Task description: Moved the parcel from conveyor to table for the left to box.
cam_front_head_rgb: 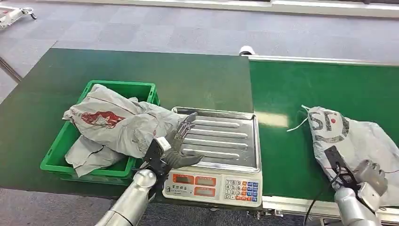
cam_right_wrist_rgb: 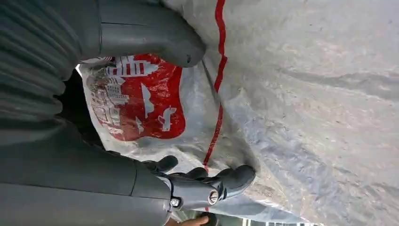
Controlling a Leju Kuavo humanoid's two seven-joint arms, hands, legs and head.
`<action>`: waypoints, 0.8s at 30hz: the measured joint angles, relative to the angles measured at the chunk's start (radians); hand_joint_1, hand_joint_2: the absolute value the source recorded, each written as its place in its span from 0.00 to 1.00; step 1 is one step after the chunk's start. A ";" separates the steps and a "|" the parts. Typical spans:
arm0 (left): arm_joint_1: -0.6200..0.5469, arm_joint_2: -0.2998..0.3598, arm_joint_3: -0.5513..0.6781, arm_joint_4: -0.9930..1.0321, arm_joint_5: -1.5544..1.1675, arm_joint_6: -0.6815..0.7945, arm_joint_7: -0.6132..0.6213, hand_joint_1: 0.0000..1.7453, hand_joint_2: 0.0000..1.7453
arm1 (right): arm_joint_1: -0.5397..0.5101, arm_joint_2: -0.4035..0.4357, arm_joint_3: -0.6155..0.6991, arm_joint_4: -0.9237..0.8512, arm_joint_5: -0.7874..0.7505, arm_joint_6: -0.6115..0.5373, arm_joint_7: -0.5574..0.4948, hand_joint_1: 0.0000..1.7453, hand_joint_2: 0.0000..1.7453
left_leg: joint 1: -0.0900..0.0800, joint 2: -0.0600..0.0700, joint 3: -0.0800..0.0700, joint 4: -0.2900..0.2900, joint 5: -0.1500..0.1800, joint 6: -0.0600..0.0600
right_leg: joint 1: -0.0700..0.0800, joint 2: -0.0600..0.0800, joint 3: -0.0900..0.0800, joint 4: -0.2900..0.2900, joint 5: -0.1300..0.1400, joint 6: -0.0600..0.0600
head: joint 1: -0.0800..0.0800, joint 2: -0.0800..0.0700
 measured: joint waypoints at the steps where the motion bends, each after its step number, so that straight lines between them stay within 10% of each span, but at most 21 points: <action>1: 0.000 0.000 0.001 0.000 0.000 0.000 0.000 0.00 1.00 | -0.002 -0.001 0.000 0.003 0.002 0.003 0.003 0.00 0.00 | 0.000 0.000 0.000 0.000 0.000 0.000 | 0.000 0.000 0.000 0.000 0.000 0.000 | 0.000 0.000; 12: -0.001 -0.002 0.008 0.000 -0.004 -0.001 0.000 0.00 1.00 | -0.018 -0.001 0.000 0.031 0.022 0.074 0.016 0.00 0.00 | 0.000 0.000 0.000 0.000 0.000 0.000 | 0.000 0.000 0.000 0.000 0.000 0.000 | 0.000 0.000; 13: -0.001 -0.002 0.008 0.000 -0.004 -0.001 0.000 0.00 1.00 | -0.018 -0.001 0.000 0.031 0.024 0.082 0.015 0.28 0.00 | 0.000 0.000 0.000 0.000 0.000 0.000 | 0.000 0.000 0.000 0.000 0.000 0.000 | 0.000 0.000; 14: -0.002 -0.002 0.008 0.000 -0.005 -0.001 0.000 0.00 1.00 | -0.018 -0.001 0.000 0.032 0.025 0.090 0.011 1.00 1.00 | 0.000 0.000 0.000 0.000 0.000 0.000 | 0.000 0.000 0.000 0.000 0.000 0.000 | 0.000 0.000; 24: -0.002 -0.002 0.008 0.003 -0.010 -0.001 0.000 0.00 1.00 | -0.028 0.005 0.000 0.032 -0.001 0.137 -0.051 1.00 1.00 | 0.000 0.000 0.000 0.000 0.000 0.000 | 0.000 0.000 0.001 0.000 0.000 0.000 | 0.000 0.000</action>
